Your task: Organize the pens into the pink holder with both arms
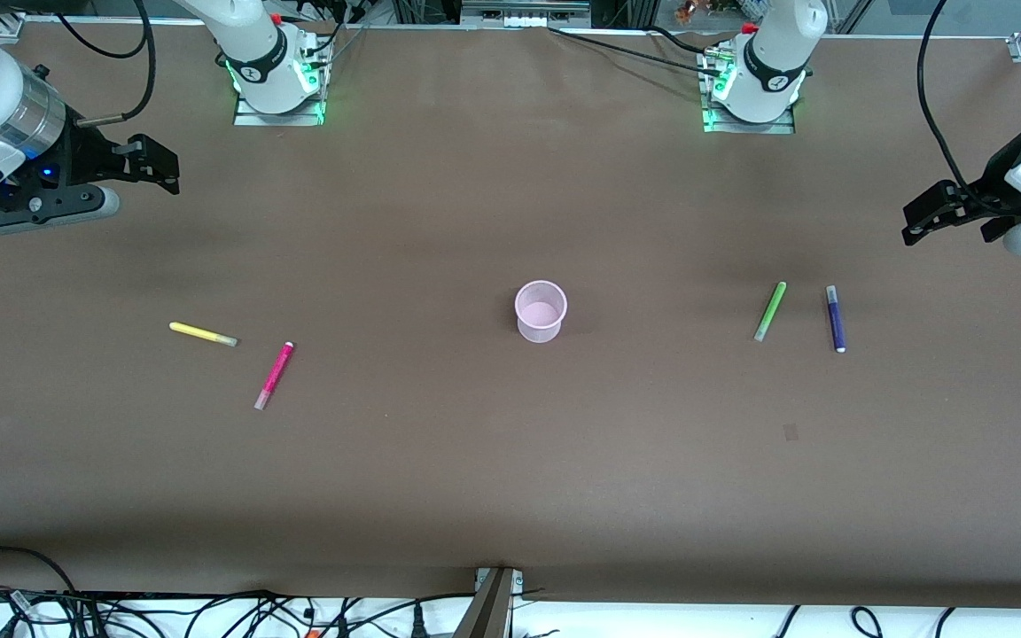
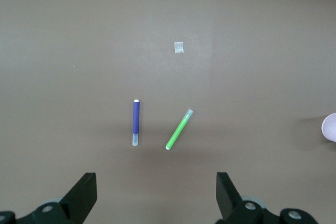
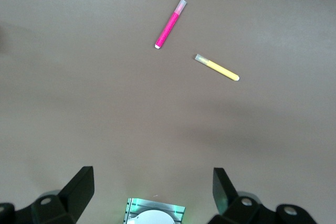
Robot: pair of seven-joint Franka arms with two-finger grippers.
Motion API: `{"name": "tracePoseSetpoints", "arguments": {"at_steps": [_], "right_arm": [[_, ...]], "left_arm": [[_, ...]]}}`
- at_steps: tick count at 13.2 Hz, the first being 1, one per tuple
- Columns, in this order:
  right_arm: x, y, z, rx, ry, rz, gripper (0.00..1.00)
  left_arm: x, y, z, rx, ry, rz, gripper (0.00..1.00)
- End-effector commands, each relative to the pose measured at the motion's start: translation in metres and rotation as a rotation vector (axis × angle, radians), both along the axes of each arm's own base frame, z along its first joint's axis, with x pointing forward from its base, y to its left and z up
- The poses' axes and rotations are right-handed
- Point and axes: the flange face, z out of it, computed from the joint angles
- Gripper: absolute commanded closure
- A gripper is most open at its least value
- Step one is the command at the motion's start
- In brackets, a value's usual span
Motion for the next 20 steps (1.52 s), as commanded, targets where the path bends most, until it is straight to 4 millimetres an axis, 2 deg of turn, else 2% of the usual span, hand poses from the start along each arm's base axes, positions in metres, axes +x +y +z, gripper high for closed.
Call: {"name": "tracePoseSetpoints", "arguments": {"at_steps": [1, 4, 6, 13, 15, 16, 18, 20], "right_arm": [[-0.002, 0.003, 0.006, -0.021, -0.010, -0.003, 0.00], [0.000, 0.002, 0.006, -0.035, -0.017, -0.001, 0.00], [0.000, 0.008, 0.006, -0.048, -0.021, 0.012, 0.00], [0.001, 0.009, 0.006, -0.056, -0.029, 0.016, 0.00], [0.004, 0.009, 0.008, -0.054, -0.053, 0.018, 0.00], [0.004, 0.009, 0.008, -0.053, -0.055, 0.018, 0.00], [0.006, 0.010, 0.010, -0.050, -0.071, 0.019, 0.00], [0.006, 0.010, 0.010, -0.050, -0.071, 0.019, 0.00]], "left_arm": [[0.000, -0.001, 0.004, -0.016, 0.004, -0.019, 0.00], [0.000, -0.006, 0.007, -0.009, 0.009, -0.023, 0.00], [0.001, -0.008, 0.004, -0.011, 0.015, -0.023, 0.00], [0.006, -0.005, -0.030, -0.004, 0.140, -0.017, 0.00], [0.007, 0.005, -0.033, -0.009, 0.150, -0.009, 0.00], [0.009, 0.012, -0.042, -0.007, 0.165, -0.001, 0.00], [0.016, 0.042, -0.081, -0.006, 0.238, 0.026, 0.00], [0.030, 0.053, -0.130, -0.011, 0.286, 0.033, 0.00]]}}
